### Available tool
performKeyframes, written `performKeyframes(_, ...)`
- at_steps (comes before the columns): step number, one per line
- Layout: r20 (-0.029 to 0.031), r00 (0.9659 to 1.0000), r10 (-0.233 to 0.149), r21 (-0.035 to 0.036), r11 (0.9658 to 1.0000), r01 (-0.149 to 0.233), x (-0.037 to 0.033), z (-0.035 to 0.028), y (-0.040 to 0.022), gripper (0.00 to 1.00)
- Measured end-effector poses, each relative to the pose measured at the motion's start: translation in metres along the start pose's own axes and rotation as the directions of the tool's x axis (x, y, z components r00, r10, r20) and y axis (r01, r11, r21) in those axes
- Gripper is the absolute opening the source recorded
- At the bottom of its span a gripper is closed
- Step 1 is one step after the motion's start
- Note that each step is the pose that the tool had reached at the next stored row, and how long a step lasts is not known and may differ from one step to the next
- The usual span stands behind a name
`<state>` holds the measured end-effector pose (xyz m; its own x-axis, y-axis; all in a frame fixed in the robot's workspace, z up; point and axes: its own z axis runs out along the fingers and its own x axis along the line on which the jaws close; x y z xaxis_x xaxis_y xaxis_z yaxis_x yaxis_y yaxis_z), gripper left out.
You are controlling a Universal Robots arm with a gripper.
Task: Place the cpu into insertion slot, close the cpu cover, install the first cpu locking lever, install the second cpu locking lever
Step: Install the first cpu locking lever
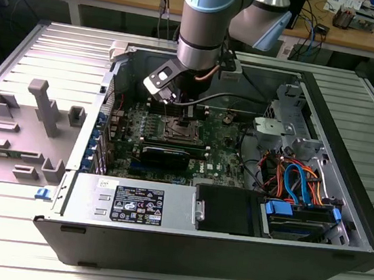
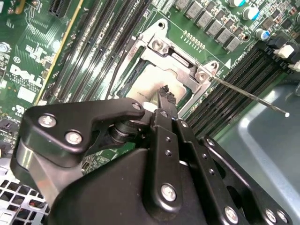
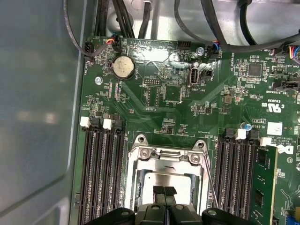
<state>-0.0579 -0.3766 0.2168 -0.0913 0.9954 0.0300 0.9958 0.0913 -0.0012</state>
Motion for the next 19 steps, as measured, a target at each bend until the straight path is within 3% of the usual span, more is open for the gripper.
performKeyframes(12,0.0001,1.0,0.0,0.0001,1.0,0.0,0.0002,-0.0077,0.0,0.11)
performKeyframes(19,-0.0003,1.0,0.0,0.0002,1.0,0.0,0.0005,-0.02,0.0,0.11)
